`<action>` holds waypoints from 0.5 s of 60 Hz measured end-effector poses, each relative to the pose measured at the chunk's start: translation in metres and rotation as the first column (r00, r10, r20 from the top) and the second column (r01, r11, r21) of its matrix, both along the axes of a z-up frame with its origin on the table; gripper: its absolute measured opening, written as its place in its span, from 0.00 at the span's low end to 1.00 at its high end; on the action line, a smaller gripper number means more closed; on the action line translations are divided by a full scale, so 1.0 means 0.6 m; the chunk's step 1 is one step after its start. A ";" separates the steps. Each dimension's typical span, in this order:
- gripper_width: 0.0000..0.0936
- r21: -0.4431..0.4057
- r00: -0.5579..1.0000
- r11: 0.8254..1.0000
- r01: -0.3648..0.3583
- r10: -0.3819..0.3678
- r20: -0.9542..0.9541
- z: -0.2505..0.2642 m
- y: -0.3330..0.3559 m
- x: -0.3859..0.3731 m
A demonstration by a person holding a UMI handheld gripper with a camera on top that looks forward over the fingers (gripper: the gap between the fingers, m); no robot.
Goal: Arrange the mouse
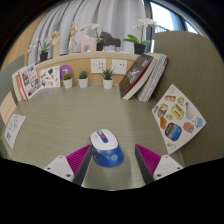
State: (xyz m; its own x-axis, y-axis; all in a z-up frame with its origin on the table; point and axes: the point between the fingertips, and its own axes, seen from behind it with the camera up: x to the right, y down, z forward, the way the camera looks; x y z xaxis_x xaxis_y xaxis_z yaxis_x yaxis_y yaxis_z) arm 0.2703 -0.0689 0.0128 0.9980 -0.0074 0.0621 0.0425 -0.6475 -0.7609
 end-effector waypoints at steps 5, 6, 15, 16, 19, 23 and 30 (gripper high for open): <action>0.92 -0.008 1.000 1.000 0.008 -0.008 -0.022 -0.005 0.028 0.004; 0.92 -0.012 1.000 1.000 0.009 -0.010 -0.025 -0.005 0.032 0.005; 0.85 -0.037 0.999 0.999 0.019 -0.021 -0.049 -0.021 0.068 0.012; 0.83 -0.040 0.998 0.999 0.022 -0.024 -0.055 -0.023 0.071 0.012; 0.73 -0.050 0.997 0.998 0.026 -0.030 -0.075 -0.030 0.077 0.009; 0.57 -0.061 0.995 0.997 0.044 -0.049 -0.086 -0.036 0.083 0.009; 0.52 -0.070 0.994 0.994 0.078 -0.083 -0.076 -0.038 0.088 0.012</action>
State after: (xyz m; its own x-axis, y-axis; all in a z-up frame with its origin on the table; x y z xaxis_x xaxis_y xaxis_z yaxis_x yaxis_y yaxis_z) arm 0.2774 -0.0158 -0.0097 0.9962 -0.0865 -0.0136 -0.0702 -0.6962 -0.7144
